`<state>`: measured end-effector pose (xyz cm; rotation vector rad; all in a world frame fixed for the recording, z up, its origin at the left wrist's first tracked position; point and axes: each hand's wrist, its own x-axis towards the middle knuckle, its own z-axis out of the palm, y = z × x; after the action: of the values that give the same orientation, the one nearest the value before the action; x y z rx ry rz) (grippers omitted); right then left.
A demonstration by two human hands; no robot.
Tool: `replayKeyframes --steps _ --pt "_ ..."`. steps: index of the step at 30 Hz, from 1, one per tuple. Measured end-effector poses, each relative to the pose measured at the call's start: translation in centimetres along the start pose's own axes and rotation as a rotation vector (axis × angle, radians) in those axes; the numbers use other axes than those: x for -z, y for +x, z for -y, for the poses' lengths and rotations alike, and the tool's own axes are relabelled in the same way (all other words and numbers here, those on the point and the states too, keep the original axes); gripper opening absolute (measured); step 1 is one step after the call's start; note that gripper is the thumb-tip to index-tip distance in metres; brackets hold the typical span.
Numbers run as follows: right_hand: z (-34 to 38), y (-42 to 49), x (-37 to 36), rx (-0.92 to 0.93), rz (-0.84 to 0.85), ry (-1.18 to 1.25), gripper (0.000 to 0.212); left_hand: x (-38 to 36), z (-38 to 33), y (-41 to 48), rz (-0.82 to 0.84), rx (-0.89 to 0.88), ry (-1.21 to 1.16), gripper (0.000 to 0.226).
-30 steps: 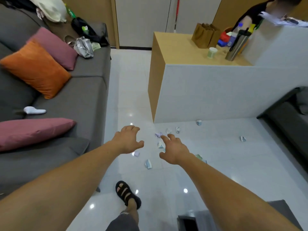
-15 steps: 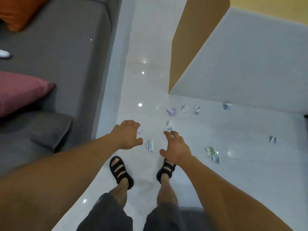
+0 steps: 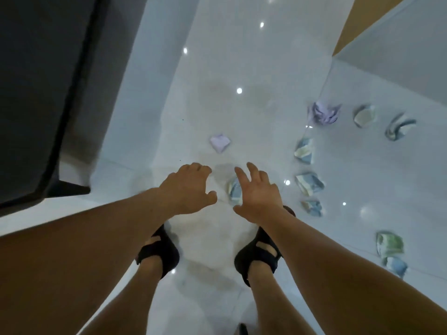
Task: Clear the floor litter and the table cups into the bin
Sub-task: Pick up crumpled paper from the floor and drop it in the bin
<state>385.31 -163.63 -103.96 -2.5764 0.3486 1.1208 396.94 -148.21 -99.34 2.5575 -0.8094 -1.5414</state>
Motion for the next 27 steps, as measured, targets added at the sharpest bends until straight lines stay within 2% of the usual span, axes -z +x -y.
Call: replayKeyframes --steps 5,9,12,15,18,20,24,27 --pt "-1.5 5.4 -7.7 0.057 -0.062 -0.153 0.1 -6.3 2.7 5.9 0.02 -0.007 -0.075 0.07" --pt "-2.2 6.9 -10.2 0.072 -0.133 -0.17 0.077 -8.2 3.9 8.2 0.02 -0.006 -0.111 0.068" --pt "-2.1 6.8 -9.8 0.066 -0.159 -0.028 0.08 -8.1 3.7 8.1 -0.001 -0.003 -0.169 0.067" --pt "-0.6 6.2 -7.5 0.173 -0.287 0.155 0.089 -6.7 2.8 7.2 -0.012 -0.039 -0.3 0.064" --pt "1.4 5.5 -4.5 0.331 -0.465 0.243 0.086 -4.6 1.6 6.5 -0.03 -0.084 -0.494 0.045" --pt "2.2 5.6 -2.7 0.407 -0.516 0.28 0.087 -3.2 1.3 6.3 -0.09 -0.055 -0.541 0.034" --pt "1.6 7.6 0.2 0.36 -0.356 0.289 0.105 -1.5 3.2 6.6 -0.195 -0.002 -0.5 0.017" --pt "0.8 11.4 1.4 0.194 -0.302 0.098 0.097 -1.9 6.4 7.3 -0.201 0.061 -0.386 0.017"
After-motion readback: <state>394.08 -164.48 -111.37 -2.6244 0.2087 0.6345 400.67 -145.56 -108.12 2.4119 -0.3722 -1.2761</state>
